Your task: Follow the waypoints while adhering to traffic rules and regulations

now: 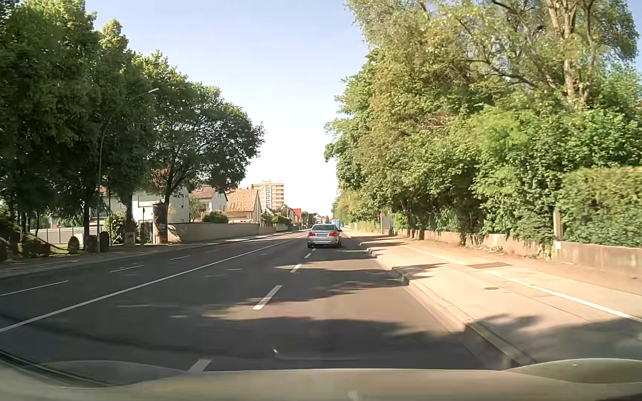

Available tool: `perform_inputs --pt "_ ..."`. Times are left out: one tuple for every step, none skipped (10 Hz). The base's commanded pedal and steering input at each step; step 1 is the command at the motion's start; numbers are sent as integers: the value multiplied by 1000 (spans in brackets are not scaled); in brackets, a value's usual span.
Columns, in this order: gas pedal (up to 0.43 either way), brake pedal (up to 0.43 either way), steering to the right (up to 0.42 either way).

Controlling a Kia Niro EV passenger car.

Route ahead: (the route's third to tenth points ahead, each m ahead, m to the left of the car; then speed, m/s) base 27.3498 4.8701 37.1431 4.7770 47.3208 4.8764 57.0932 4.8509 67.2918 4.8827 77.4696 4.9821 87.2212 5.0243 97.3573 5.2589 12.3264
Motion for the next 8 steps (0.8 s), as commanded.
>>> perform_inputs --pt "87 0 -4" --pt "87 0 -4" --pt "87 0 -4" --pt "87 0 -3" --pt "87 0 -3" --pt "87 0 -3" --pt "87 0 -3" --pt "87 0 -2"
